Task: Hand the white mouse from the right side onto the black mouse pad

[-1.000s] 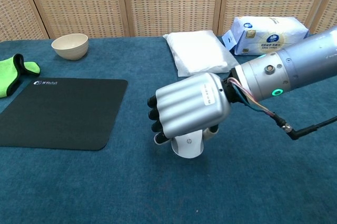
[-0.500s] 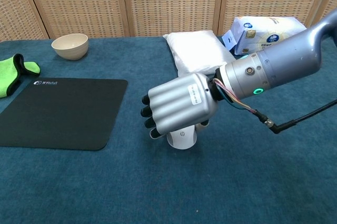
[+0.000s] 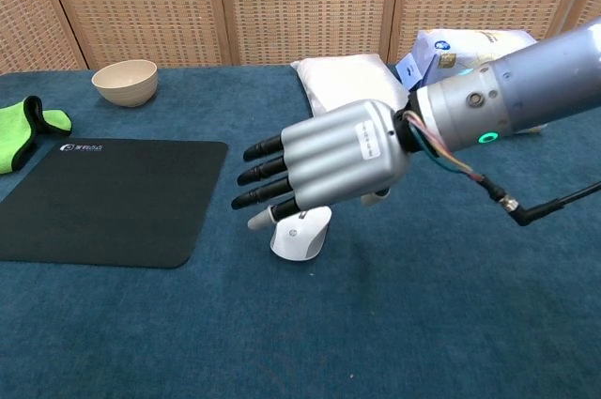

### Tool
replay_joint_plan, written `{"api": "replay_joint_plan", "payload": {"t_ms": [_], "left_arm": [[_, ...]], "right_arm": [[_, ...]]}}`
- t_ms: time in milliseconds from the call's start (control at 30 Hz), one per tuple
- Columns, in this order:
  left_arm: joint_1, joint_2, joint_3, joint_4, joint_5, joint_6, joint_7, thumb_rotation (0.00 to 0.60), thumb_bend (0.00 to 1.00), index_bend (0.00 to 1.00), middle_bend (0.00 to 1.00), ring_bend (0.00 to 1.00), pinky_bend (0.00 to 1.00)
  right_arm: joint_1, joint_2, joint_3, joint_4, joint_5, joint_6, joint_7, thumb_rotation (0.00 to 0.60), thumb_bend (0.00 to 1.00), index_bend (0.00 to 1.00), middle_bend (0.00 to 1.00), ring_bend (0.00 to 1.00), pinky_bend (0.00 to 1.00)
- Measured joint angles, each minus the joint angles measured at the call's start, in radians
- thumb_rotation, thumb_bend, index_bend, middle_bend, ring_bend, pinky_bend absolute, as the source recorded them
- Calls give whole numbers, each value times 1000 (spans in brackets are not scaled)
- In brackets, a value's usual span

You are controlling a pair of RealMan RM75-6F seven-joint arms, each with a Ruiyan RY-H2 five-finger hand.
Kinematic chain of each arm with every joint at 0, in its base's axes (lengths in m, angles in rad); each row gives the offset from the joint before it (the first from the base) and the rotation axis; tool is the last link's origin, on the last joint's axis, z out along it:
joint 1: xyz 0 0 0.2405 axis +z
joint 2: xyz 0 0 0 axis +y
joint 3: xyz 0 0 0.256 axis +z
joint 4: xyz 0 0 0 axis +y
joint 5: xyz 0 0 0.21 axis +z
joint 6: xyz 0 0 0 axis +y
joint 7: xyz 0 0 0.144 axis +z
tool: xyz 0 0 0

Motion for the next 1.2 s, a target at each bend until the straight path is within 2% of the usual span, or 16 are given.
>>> {"api": "replay_joint_plan", "payload": {"t_ms": [100, 267, 533, 733, 933, 1033, 1200], "left_arm": [[2, -1, 2, 1, 16, 9, -4, 600, 30, 0, 0, 0, 0], [8, -4, 8, 1, 45, 27, -8, 600, 29, 0, 0, 0, 0], [9, -15, 19, -5, 105, 55, 8, 600, 30, 0, 0, 0, 0], [-8, -48, 11, 25, 176, 91, 40, 600, 29, 0, 0, 0, 0], [-75, -79, 11, 103, 329, 92, 85, 600, 30, 0, 0, 0, 0], [-133, -96, 18, 165, 452, 83, 98, 600, 50, 0, 0, 0, 0], [-252, -147, 26, 297, 653, 71, 170, 600, 51, 0, 0, 0, 0]], "right_arm": [[-38, 85, 15, -61, 37, 31, -38, 600, 15, 17, 0, 0, 74], [-182, 241, 46, -133, 168, 130, -83, 600, 26, 16, 0, 0, 74], [-490, 347, 88, -161, 428, 349, -22, 600, 28, 2, 0, 0, 69], [-748, 368, 116, -207, 655, 494, 91, 600, 53, 0, 0, 0, 53], [-934, 340, 146, -268, 780, 608, 172, 600, 45, 0, 0, 0, 5], [-996, 319, 168, -310, 808, 660, 204, 600, 18, 0, 0, 0, 0], [-1037, 313, 186, -336, 792, 681, 265, 600, 2, 0, 0, 0, 0]]}}
